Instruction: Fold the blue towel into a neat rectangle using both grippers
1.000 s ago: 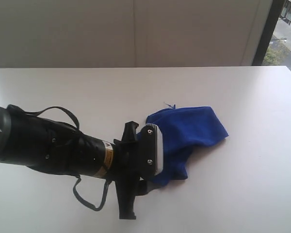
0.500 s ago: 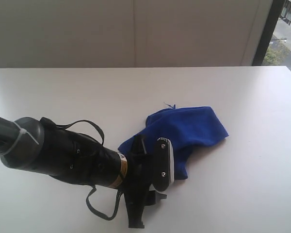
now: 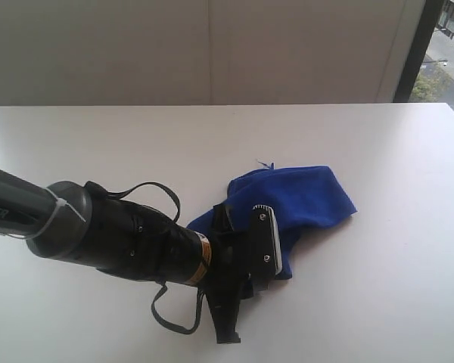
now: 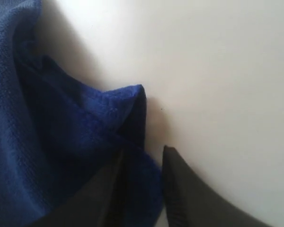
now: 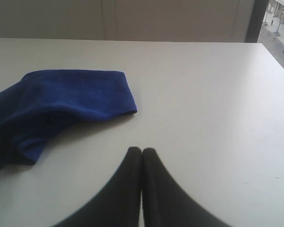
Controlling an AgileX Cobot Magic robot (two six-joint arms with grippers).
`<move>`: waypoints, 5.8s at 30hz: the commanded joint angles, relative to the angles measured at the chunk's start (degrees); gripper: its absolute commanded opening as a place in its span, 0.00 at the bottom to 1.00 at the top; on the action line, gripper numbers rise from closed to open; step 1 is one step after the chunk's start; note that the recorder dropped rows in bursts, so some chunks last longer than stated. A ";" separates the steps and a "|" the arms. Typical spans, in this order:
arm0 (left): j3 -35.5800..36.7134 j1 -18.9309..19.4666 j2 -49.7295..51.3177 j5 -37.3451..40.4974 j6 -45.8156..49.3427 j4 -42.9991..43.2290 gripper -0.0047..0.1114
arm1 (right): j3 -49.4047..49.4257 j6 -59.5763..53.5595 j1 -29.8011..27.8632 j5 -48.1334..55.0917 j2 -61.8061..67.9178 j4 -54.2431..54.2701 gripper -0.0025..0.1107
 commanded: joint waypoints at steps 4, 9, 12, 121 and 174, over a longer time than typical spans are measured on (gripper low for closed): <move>0.65 -0.04 1.10 4.86 0.24 1.25 0.09 | 0.28 -0.39 0.05 -0.60 -0.24 0.11 0.02; 0.65 -0.04 -1.23 6.56 0.24 1.25 0.04 | 0.28 -0.39 0.05 -0.60 -0.24 0.11 0.02; 0.65 -0.04 -3.41 8.00 0.24 1.25 0.04 | 0.28 -0.39 0.05 -0.60 -0.24 0.11 0.02; 0.77 -4.63 -7.16 32.73 6.09 -1.69 0.47 | 0.28 -0.39 0.05 -0.60 -0.24 0.11 0.02; 0.57 -4.89 -0.96 35.40 -7.56 22.71 0.40 | 0.28 -0.39 0.05 -0.60 -0.24 0.11 0.02</move>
